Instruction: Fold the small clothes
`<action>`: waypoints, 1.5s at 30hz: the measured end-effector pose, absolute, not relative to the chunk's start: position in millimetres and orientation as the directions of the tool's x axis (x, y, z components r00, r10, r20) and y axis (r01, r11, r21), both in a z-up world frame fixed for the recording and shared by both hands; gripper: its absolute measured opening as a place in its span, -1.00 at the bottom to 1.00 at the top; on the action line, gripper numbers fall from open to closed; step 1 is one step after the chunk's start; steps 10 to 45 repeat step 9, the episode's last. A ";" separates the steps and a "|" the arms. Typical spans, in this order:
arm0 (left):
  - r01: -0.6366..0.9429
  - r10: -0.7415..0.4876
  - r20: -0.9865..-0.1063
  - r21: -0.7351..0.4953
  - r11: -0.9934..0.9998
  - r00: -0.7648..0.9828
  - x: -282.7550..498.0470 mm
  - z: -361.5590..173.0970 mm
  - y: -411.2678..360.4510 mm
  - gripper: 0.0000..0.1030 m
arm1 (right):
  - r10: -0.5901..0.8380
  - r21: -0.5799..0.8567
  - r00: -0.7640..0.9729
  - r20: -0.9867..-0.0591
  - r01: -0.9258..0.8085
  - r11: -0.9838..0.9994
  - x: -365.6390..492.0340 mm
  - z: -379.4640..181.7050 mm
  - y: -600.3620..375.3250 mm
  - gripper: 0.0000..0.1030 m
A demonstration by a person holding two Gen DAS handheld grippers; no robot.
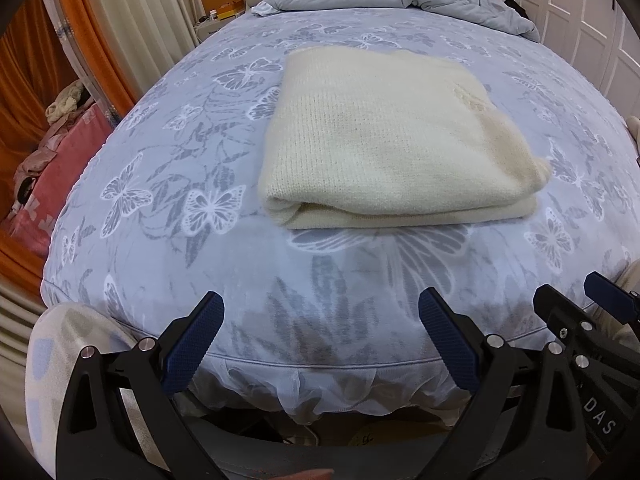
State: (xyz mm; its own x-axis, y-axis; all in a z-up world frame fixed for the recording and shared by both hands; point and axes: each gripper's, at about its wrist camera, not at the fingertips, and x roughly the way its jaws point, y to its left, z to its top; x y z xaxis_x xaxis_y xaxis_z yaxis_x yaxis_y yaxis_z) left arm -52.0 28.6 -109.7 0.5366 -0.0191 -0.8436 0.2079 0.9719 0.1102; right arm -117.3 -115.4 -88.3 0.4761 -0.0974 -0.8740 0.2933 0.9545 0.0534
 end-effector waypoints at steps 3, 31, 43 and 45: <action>0.204 -0.022 -0.847 0.103 0.974 0.531 -51.0 -110.0 30.1 0.90 | -0.096 0.056 0.479 -0.873 0.293 0.954 -117.3 -87.7 -114.8 0.19; 0.201 -0.016 -0.843 0.110 0.973 0.538 -51.1 -109.6 30.2 0.90 | -0.097 0.054 0.478 -0.873 0.293 0.955 -117.3 -87.5 -113.0 0.19; 0.201 -0.016 -0.843 0.110 0.973 0.538 -51.1 -109.6 30.2 0.90 | -0.097 0.054 0.478 -0.873 0.293 0.955 -117.3 -87.5 -113.0 0.19; 0.201 -0.016 -0.843 0.110 0.973 0.538 -51.1 -109.6 30.2 0.90 | -0.097 0.054 0.478 -0.873 0.293 0.955 -117.3 -87.5 -113.0 0.19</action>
